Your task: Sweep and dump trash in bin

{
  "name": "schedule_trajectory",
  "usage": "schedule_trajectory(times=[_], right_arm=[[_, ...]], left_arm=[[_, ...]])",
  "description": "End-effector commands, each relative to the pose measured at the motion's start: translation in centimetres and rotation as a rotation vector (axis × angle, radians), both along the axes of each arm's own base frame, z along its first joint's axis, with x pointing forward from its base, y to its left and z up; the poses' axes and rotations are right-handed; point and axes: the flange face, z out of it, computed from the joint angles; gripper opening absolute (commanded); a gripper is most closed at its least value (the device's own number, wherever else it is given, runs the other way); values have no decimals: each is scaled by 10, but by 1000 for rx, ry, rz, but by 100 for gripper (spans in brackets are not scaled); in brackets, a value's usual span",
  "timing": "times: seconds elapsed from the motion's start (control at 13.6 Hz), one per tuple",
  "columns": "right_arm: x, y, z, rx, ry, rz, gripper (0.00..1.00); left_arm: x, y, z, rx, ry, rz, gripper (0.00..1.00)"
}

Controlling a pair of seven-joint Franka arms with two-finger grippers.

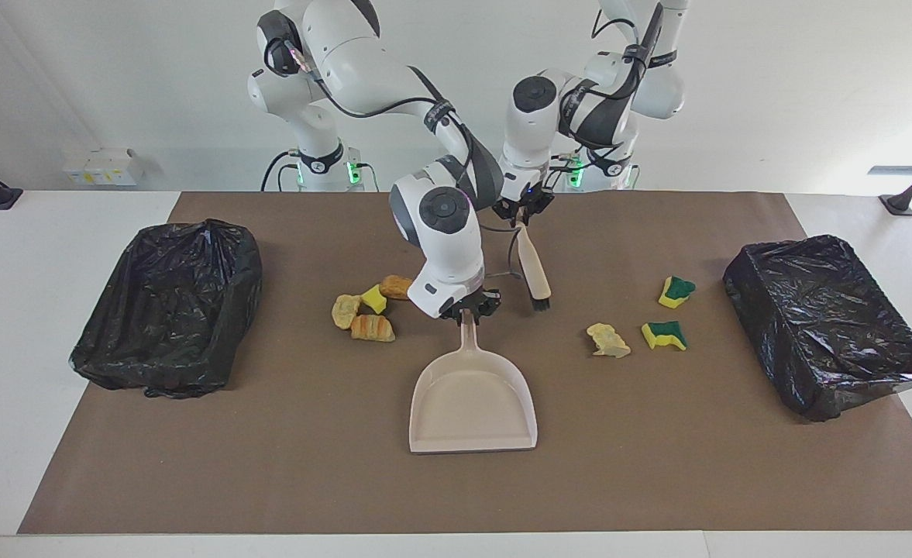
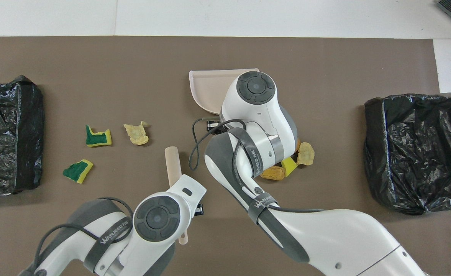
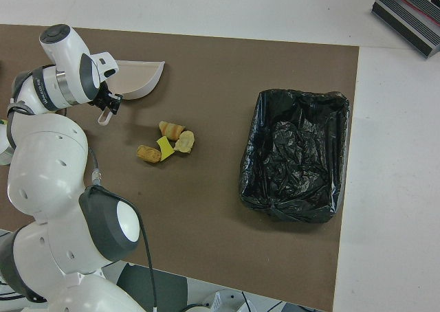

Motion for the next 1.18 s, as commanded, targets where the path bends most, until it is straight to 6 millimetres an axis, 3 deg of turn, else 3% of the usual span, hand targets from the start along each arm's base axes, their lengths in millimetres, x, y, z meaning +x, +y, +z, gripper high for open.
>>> schedule_trajectory(times=[0.0, 0.29, 0.51, 0.81, 1.1], right_arm=[[-7, -28, 61, 36, -9, 65, 0], [-16, -90, 110, 31, 31, 412, 0], [-14, -125, 104, 22, 34, 672, 0], [-5, -140, 78, -34, 21, 1097, 0], [-8, -121, 46, -17, -15, 1436, 0]], left_arm=[[38, 54, 16, 10, -13, 12, 0], [86, 127, 21, 43, -52, 72, 0], [109, 185, 24, 117, -83, 136, 0], [94, 233, 14, 216, -43, 188, 0], [32, 274, -8, 242, -8, 252, 0]])
